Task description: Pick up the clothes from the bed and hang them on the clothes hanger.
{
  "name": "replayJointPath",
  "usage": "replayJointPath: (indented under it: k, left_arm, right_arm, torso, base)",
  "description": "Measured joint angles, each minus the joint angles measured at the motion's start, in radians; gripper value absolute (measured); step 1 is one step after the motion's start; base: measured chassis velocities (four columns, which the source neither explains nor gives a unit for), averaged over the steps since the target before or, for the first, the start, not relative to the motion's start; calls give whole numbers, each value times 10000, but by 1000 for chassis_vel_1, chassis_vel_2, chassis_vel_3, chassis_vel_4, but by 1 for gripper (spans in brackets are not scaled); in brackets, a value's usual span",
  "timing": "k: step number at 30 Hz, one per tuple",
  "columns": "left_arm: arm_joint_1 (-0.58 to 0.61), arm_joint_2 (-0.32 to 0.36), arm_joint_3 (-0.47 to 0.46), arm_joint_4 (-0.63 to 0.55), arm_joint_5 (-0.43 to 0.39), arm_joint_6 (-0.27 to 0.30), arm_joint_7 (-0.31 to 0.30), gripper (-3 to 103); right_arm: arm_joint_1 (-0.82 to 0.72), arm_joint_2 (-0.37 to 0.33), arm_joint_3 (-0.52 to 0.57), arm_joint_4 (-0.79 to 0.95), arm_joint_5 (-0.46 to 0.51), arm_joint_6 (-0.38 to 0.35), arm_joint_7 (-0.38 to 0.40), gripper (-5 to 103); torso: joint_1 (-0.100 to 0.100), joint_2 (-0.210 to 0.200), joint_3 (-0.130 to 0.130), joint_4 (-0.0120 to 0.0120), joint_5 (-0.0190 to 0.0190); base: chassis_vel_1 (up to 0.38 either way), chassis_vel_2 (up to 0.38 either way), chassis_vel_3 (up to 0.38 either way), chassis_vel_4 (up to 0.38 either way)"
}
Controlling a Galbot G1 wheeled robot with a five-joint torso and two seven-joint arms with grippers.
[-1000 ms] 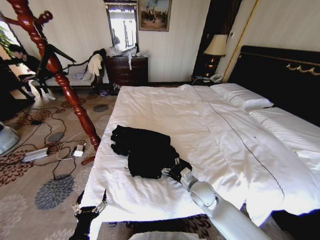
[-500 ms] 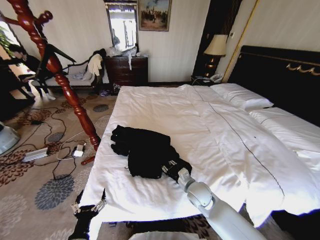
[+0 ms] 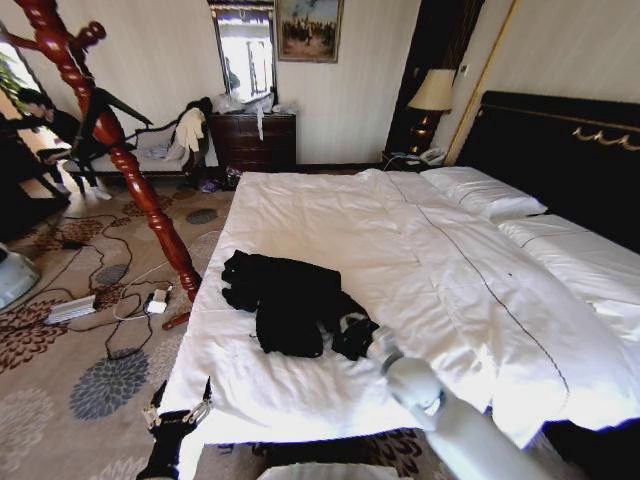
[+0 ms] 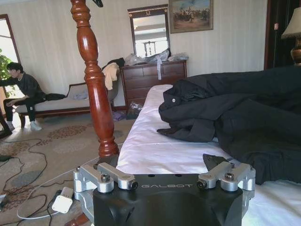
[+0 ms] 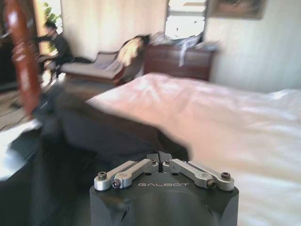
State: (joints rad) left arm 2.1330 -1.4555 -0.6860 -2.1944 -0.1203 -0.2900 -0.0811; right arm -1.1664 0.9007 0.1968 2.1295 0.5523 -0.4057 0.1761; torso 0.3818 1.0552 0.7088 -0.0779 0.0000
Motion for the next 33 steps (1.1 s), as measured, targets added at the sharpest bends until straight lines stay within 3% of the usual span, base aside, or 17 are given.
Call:
replayJointPath:
  k: [7,15,29,32,33]
  left_arm:
    - [-30,12,86,55,122,-12,2,100]
    - [107,26,76,57,159,-106,5,100]
    - [383,41,129,230,194,-391,12,100]
    - [380,63,152,229,235,-393,12,100]
    - [380,63,152,229,235,-393,12,100]
  right_arm:
    - [960,-885,1314,-296,1672,-98,285,0]
    - [2698,-1058,862,-1849,3108,-535,497,0]
    - [5551,-656,-462,-5186,2726,-518,101,-3]
    - [5518,-900,-970,-5137,1843,-555,-321,12]
    - [5518,-900,-970,-5137,1843,-555,-321,12]
  torso:
    - [0,1,0,-2,1]
    - [0,0,1,0,2]
    - [1,0,1,0,0]
    - [1,-1,1,6,-2]
    - [1,-1,1,6,-2]
  base:
    - [0,0,0,0]
    - [0,0,0,0]
    - [0,0,0,0]
    - [0,0,0,0]
    - [0,0,0,0]
